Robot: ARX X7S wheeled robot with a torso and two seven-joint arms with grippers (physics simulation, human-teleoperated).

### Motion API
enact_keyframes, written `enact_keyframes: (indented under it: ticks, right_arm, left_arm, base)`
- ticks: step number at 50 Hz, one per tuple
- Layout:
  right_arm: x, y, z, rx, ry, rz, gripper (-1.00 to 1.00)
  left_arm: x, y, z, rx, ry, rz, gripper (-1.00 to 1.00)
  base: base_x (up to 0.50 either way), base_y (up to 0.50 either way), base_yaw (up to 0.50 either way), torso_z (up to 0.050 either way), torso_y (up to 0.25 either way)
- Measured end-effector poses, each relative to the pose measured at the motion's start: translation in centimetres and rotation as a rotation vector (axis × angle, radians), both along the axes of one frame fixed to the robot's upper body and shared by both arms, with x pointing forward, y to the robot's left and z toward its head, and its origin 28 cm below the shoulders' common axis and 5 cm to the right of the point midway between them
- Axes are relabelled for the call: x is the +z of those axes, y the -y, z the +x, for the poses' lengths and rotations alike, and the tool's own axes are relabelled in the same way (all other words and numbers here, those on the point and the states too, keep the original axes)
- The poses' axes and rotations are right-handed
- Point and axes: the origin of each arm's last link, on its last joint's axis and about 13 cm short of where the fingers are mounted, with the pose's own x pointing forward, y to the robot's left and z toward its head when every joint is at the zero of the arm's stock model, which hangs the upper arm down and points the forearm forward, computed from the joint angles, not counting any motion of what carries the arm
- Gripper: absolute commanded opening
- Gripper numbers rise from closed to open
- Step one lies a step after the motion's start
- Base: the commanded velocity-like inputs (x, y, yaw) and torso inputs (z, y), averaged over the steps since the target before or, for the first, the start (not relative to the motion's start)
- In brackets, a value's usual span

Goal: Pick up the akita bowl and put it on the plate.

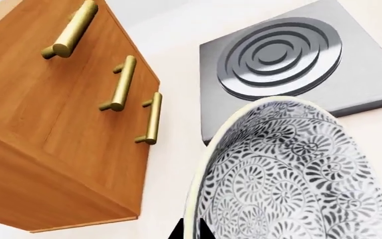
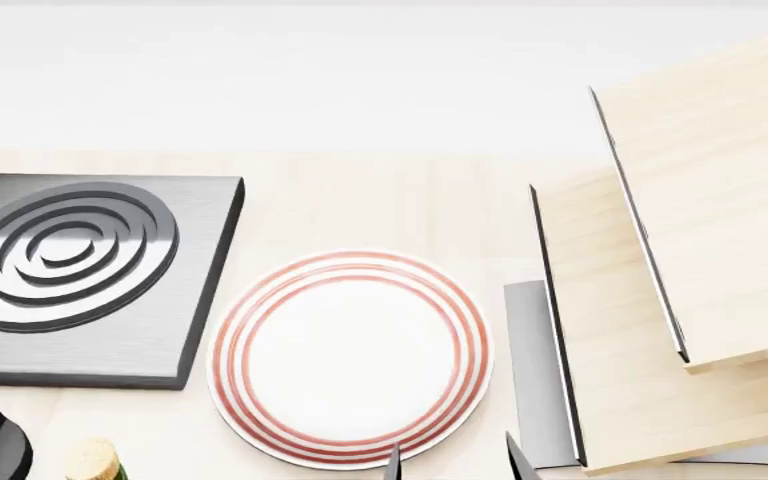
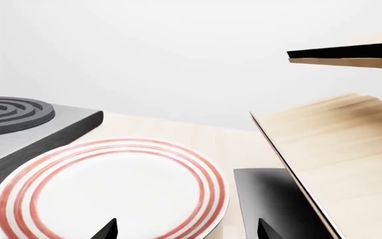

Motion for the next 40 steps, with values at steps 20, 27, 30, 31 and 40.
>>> enact_keyframes:
  ticks: [20, 27, 30, 31, 40]
  right_arm:
    - [-0.1, 0.0, -0.1, 0.004, 0.001, 0.005, 1.00]
    - [-0.1, 0.0, -0.2, 0.005, 0.002, 0.008, 1.00]
    - [-0.1, 0.0, -0.2, 0.004, 0.002, 0.009, 1.00]
    - [-0.1, 0.0, -0.2, 0.004, 0.002, 0.009, 1.00]
    - [-0.2, 0.0, -0.2, 0.005, -0.001, 0.009, 1.00]
  left_arm:
    - [3.3, 1.7, 1.3, -0.066, 0.091, 0.070, -1.00]
    - [4.2, 2.2, 2.0, -0.087, 0.113, 0.082, -1.00]
    - [4.6, 2.4, 2.3, -0.094, 0.120, 0.086, -1.00]
    - [4.7, 2.5, 2.4, -0.097, 0.122, 0.087, -1.00]
    - [5.3, 2.9, 3.5, -0.113, 0.138, 0.093, -1.00]
  base:
    - [0.00, 0.00, 0.00, 0.000, 0.000]
    - [0.00, 0.00, 0.00, 0.000, 0.000]
    - [0.00, 0.00, 0.00, 0.000, 0.000]
    - [0.00, 0.00, 0.00, 0.000, 0.000]
    - [0.00, 0.00, 0.00, 0.000, 0.000]
